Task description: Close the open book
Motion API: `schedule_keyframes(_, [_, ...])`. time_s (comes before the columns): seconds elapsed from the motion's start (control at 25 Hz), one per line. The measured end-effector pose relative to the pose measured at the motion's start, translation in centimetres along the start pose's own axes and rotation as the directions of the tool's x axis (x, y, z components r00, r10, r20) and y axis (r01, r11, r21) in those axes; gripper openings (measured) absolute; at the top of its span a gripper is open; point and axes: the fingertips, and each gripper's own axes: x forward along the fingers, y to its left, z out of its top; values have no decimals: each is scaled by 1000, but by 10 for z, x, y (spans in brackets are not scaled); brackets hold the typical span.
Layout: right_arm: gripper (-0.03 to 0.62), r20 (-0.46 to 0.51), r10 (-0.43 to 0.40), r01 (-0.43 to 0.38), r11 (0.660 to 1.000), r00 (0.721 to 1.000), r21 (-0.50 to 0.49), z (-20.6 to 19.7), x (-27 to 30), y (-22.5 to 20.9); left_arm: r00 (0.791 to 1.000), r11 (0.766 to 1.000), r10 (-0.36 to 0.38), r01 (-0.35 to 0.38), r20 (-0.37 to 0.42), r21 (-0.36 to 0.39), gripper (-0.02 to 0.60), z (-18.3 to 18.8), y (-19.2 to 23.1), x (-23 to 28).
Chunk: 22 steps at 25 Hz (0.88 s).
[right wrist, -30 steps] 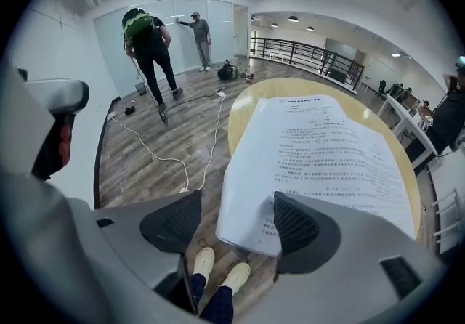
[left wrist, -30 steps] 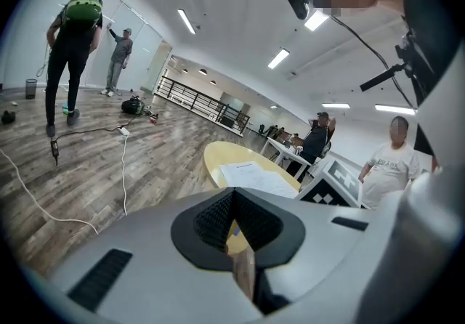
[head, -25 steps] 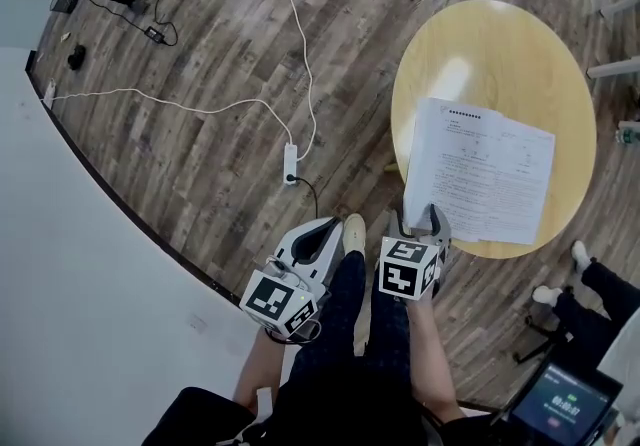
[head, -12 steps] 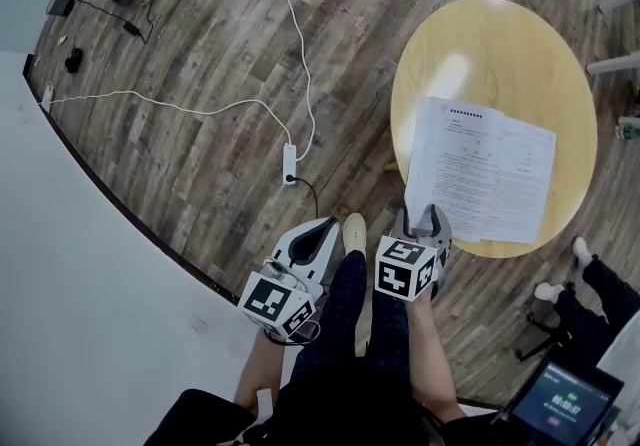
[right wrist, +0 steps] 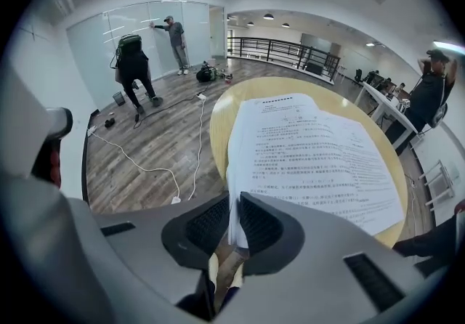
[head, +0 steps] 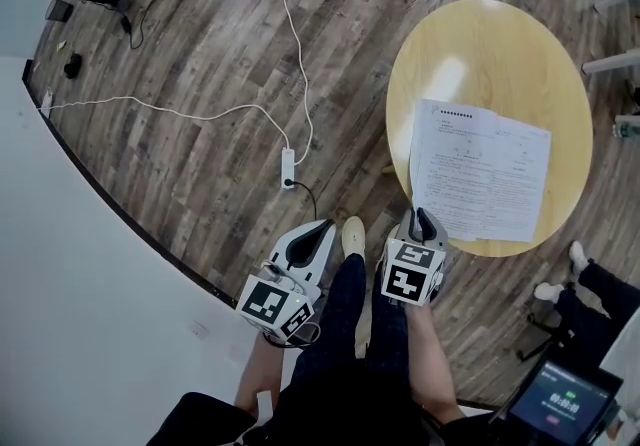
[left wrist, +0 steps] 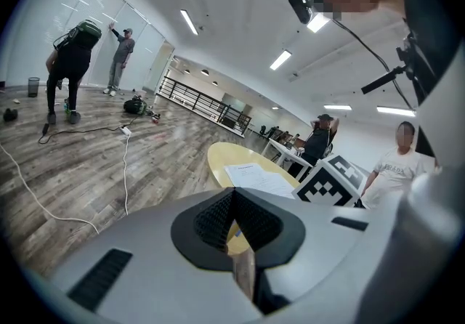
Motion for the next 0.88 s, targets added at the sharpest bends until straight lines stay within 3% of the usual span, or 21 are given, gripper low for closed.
schedule_keyframes(0.44, [29,49,26,-25,999,998,-24,7,-16,-5,1000,1000,-10,9,30,25,-2,13,-13,-1])
schedule_keyframes(0.64, [29,102,61,-55,997,993,-59,23,-45,-8,998,998,-29,25,58,53,-2,32,-28,-4])
schedule_keyframes(0.88, [29,147,80,-79,997,986,-18,37,-84,-32,992,990,-79,67,97,121,-2,70,-61,-8])
